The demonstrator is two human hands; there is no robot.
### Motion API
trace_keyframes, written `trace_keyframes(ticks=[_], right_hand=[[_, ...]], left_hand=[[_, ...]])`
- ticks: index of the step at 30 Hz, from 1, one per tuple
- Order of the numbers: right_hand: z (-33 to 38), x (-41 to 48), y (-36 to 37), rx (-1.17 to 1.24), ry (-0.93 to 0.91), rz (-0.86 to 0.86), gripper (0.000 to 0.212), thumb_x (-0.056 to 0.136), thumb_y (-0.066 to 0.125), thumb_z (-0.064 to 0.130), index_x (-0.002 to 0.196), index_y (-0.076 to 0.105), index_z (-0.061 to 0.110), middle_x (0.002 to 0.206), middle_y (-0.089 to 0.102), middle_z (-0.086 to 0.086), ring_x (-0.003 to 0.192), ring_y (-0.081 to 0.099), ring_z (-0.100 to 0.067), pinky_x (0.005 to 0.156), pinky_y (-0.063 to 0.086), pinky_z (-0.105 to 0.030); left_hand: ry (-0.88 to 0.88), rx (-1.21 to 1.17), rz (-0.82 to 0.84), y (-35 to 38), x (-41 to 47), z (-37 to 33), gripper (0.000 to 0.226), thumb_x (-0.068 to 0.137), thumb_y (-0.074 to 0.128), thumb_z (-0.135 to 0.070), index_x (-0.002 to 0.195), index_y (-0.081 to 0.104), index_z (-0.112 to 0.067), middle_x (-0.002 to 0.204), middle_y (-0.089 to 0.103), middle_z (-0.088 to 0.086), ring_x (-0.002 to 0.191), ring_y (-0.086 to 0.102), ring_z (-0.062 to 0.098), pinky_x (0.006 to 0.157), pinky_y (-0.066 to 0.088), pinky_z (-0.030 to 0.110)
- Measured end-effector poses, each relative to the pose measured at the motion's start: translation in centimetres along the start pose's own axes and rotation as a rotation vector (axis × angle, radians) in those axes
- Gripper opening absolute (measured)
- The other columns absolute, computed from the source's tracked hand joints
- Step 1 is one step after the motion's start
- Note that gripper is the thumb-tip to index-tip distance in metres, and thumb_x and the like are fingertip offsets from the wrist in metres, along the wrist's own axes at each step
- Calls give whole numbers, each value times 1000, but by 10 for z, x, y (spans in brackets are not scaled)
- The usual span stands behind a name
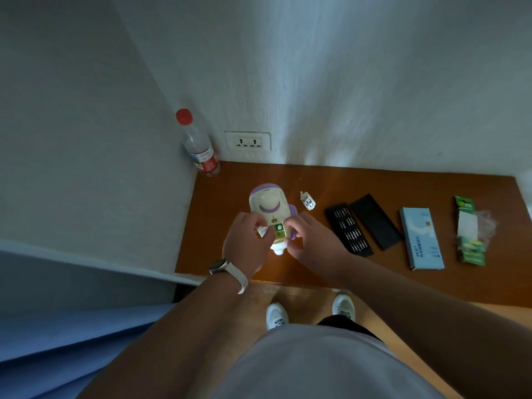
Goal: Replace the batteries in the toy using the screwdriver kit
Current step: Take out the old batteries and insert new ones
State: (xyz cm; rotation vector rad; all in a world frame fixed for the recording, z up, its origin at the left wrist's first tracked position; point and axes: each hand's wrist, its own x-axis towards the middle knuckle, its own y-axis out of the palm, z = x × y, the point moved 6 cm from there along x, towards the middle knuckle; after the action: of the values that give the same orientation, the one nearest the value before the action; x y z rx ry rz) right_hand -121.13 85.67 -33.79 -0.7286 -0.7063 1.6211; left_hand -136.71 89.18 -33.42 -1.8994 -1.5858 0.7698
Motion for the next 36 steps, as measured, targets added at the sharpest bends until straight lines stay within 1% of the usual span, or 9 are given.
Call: trace_keyframes(ticks=[5, 8, 12, 14, 17, 22, 26, 30, 36], right_hand=[[-1, 1, 3, -5, 6, -12, 21, 88, 59, 30, 90, 40, 41, 97, 44, 17, 80, 50, -2, 64, 49, -16], [-2, 3, 4, -14, -1, -11, 16, 88, 58, 32, 96, 45, 36, 98, 44, 16, 80, 50, -6, 65, 51, -23], [1, 4, 5, -11, -16, -4, 18, 89, 59, 31, 101, 46, 35, 100, 44, 15, 83, 51, -7, 66, 52, -26], [2, 4, 4, -16, -14, -4, 18, 90, 59, 31, 102, 47, 34, 103, 47, 13, 86, 52, -9, 67, 53, -26], [2, 3, 2, 1, -15, -1, 17, 89, 59, 29, 103, 49, 31, 106, 50, 9, 87, 53, -12, 68, 53, -30], [0, 3, -1, 45, -9, -10, 15, 87, 60, 33, 96, 48, 32, 99, 47, 12, 82, 51, -7, 67, 50, -28], [0, 4, 0, 56, -9, -9, 21, 86, 62, 38, 93, 43, 38, 99, 46, 15, 83, 53, -6, 67, 51, -22], [0, 4, 1, 70, -16, 0, 25, 87, 62, 39, 104, 44, 38, 101, 43, 17, 87, 52, -5, 67, 48, -18], [-2, 5, 1, 62, 5, 10, 30, 89, 66, 36, 114, 49, 29, 103, 40, 18, 89, 49, -1, 63, 34, -8]], left_hand=[[65, 22, -7, -1, 0, -2, 21, 91, 71, -25, 91, 50, -29, 97, 49, -8, 92, 55, 11, 64, 37, 7], [94, 33, -7, -3, 0, -1, 20, 92, 69, -24, 92, 50, -29, 98, 50, -7, 93, 56, 13, 65, 42, 9], [138, 66, -37, -4, -2, 0, 11, 93, 69, -22, 102, 64, -20, 106, 58, 0, 100, 59, 17, 70, 47, 14], [178, 100, -51, -4, -4, 0, 15, 92, 70, -22, 106, 70, -15, 109, 62, 4, 104, 61, 18, 71, 52, 18], [219, 116, -65, -6, -5, -1, 15, 90, 73, -21, 104, 73, -14, 108, 64, 4, 102, 63, 20, 67, 60, 28], [329, 209, -72, -6, -8, -8, 18, 82, 82, -19, 97, 74, -12, 101, 68, 6, 95, 68, 23, 61, 54, 20], [330, 242, -97, -8, -8, -12, 20, 80, 84, -18, 95, 74, -9, 98, 68, 8, 94, 69, 25, 59, 56, 24], [348, 297, -83, -8, -8, -15, 20, 80, 84, -17, 94, 73, -8, 96, 68, 9, 95, 69, 26, 62, 56, 25], [399, 365, -73, -6, -8, -21, 21, 78, 85, -18, 91, 72, -9, 93, 67, 7, 90, 69, 24, 57, 60, 27]])
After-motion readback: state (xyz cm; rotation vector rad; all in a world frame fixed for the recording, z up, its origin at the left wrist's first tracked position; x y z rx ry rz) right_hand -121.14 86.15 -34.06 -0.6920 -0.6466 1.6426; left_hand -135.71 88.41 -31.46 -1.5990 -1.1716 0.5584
